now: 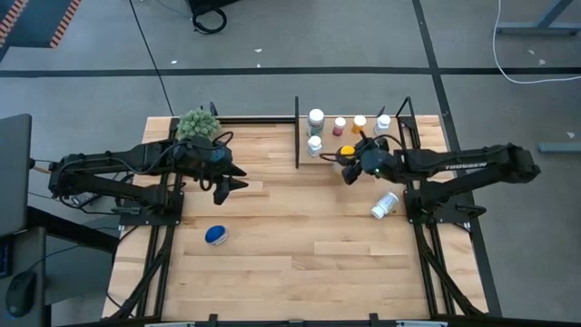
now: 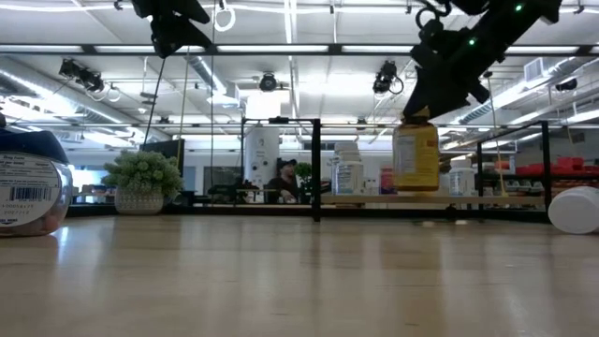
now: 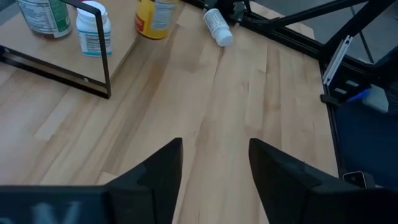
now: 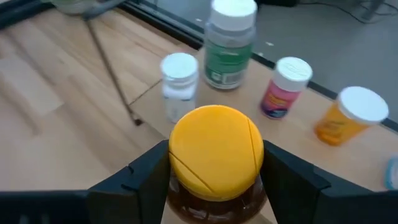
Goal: Pick and place medicine bottles onto shelf by color
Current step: Put the yellow pill bottle on the shelf
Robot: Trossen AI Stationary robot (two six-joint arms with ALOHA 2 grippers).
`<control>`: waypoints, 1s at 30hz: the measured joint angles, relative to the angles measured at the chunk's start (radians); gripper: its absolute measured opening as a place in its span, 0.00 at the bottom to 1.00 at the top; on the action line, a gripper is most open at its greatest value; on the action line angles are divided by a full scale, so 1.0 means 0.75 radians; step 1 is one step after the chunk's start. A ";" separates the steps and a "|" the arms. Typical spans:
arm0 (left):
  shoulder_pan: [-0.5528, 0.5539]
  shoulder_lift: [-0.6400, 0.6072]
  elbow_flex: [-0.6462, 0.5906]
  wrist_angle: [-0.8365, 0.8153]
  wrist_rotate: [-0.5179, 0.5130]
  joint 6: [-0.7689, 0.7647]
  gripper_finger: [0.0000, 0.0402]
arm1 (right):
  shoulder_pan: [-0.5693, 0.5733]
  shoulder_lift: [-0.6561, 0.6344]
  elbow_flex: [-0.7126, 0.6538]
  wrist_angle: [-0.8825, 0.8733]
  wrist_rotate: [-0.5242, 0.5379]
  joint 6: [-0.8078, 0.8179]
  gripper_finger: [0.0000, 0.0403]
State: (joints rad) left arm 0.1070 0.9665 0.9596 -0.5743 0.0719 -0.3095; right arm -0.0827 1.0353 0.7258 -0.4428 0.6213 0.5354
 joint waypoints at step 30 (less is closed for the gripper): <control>0.000 0.001 0.001 0.000 0.015 -0.063 0.45 | -0.416 0.152 0.003 0.275 -0.191 -0.169 0.59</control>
State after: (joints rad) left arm 0.1070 0.9668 0.9600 -0.5739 0.0832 -0.3565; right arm -0.3948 1.1492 0.7280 -0.2365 0.4784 0.4089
